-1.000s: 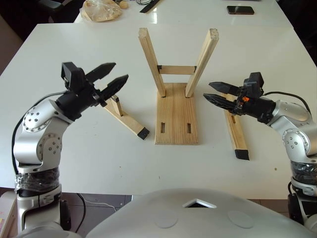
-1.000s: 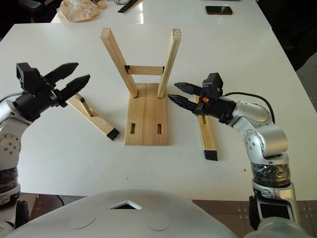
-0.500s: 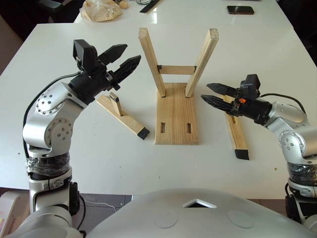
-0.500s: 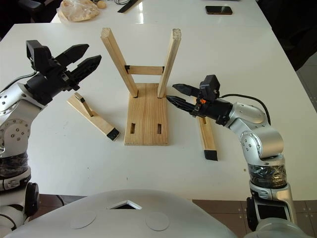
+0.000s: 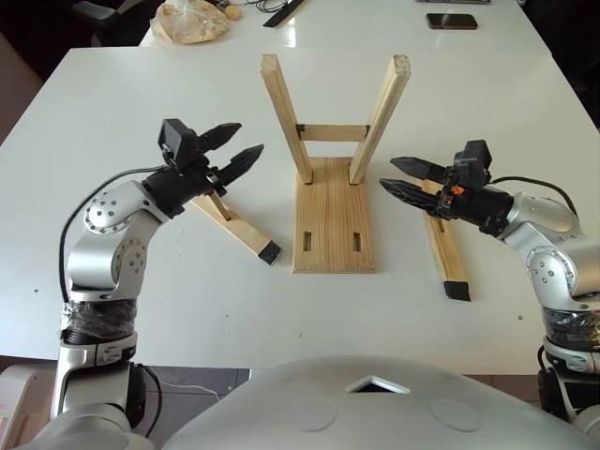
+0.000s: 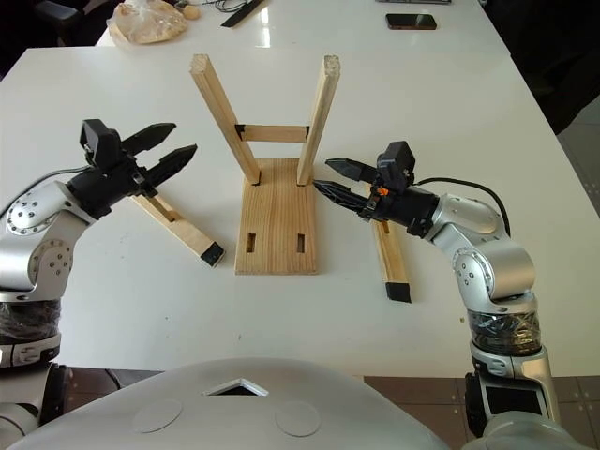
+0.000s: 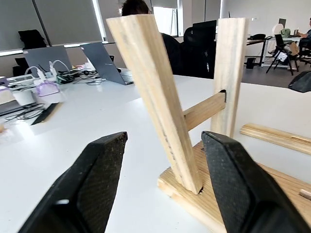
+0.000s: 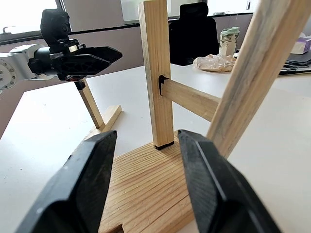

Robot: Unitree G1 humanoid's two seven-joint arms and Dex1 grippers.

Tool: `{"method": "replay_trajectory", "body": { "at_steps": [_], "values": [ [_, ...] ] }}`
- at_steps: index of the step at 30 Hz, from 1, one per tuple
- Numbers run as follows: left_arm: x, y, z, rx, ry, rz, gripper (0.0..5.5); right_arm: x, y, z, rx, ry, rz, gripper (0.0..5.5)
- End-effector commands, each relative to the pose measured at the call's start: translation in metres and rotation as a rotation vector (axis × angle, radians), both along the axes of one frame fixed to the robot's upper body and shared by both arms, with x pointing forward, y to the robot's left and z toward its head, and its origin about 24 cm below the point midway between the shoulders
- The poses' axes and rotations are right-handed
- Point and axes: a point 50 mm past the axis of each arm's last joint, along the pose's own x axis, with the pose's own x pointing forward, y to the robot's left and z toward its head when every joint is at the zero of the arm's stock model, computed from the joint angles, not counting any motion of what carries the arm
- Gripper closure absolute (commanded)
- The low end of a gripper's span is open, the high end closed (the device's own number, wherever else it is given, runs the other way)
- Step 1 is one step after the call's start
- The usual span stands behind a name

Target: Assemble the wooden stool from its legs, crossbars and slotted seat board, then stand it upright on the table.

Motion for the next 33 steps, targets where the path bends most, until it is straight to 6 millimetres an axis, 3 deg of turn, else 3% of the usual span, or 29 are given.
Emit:
{"method": "replay_trajectory", "body": {
  "at_steps": [1, 7, 10, 12, 15, 18, 21, 28, 33],
  "values": [
    [-0.005, -0.004, -0.006, -0.07, 0.097, -0.01, 2.66, 0.0, -0.001, 0.002, -0.012, -0.011, -0.003, 3.21],
    [-0.013, -0.029, 0.078, -0.192, -0.113, -0.153, 2.66, -0.001, -0.003, 0.003, -0.011, -0.012, -0.012, 3.21],
    [-0.031, -0.044, 0.091, -0.169, -0.112, -0.282, 2.66, -0.001, -0.004, 0.003, -0.006, -0.017, -0.024, 3.21],
    [-0.049, -0.053, 0.069, -0.047, -0.014, -0.365, 2.66, -0.002, -0.004, 0.003, -0.003, -0.019, -0.03, 3.21],
    [-0.075, -0.062, 0.018, 0.057, 0.199, -0.416, 2.66, -0.004, -0.005, 0.002, 0.001, -0.017, -0.042, 3.21],
    [-0.079, -0.056, -0.026, 0.103, 0.293, -0.306, 2.66, -0.007, -0.004, 0.0, 0.004, -0.01, -0.046, 3.21],
    [-0.07, -0.047, -0.04, 0.097, 0.291, -0.194, 2.66, -0.008, -0.003, -0.002, 0.001, -0.003, -0.036, 3.21],
    [-0.079, -0.042, -0.056, 0.245, 0.32, -0.255, 2.66, -0.01, -0.002, -0.003, 0.004, 0.001, -0.042, 3.21],
    [-0.096, -0.011, -0.077, 0.491, 0.474, -0.309, 2.66, -0.014, -0.001, -0.004, 0.003, 0.003, -0.051, 3.21]
  ]
}}
